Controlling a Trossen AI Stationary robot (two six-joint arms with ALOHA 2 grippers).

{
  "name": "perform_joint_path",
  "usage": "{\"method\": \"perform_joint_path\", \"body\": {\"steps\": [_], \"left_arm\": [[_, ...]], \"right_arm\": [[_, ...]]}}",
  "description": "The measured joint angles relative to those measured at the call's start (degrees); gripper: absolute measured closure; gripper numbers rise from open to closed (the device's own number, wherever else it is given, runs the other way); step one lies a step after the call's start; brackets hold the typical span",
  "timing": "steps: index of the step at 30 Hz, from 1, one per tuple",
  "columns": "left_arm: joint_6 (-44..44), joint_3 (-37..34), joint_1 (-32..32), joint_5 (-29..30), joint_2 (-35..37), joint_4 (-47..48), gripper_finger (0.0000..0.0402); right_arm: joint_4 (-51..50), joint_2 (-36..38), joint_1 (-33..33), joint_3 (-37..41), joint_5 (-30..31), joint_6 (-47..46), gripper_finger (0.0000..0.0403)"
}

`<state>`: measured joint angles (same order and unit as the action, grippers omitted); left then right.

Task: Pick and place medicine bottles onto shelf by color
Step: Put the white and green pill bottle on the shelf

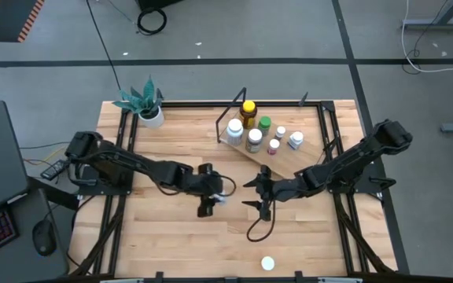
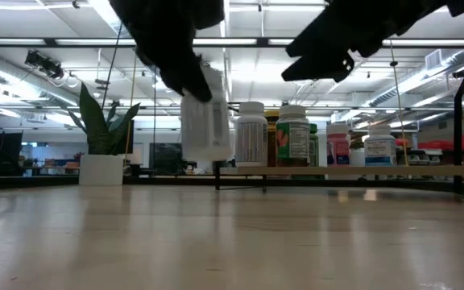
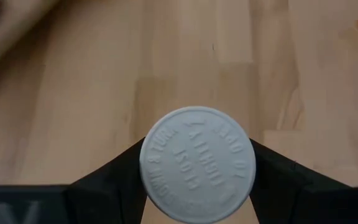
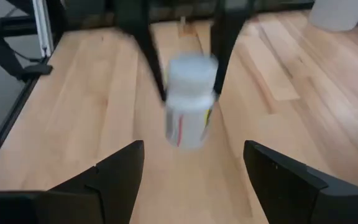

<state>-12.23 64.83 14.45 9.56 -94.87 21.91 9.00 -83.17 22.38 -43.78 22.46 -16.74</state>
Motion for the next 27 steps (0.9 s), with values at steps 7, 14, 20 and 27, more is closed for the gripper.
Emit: {"method": "perform_joint_path", "body": {"steps": [7,14,20,27], "left_arm": [[1.6,5.7,1.7,-0.2,-8.3,6.2,0.0176],[0.9,7.3,2.5,0.6,-11.0,5.5,0.0158],[-0.2,7.5,2.5,1.0,-10.9,6.6,0.0133],[-0.1,10.5,2.5,1.1,-10.9,8.7,0.0084]], "right_arm": [[0.6,-0.1,-0.7,-1.4,0.0,1.8,0.0121],[-2.5,1.2,-0.9,-1.3,0.0,1.6,0.0121],[-3.3,1.3,-0.8,-1.4,-1.0,0.0,0.0121],[-3.1,1.3,-0.8,-1.4,-3.0,-0.3,0.0114]]}}
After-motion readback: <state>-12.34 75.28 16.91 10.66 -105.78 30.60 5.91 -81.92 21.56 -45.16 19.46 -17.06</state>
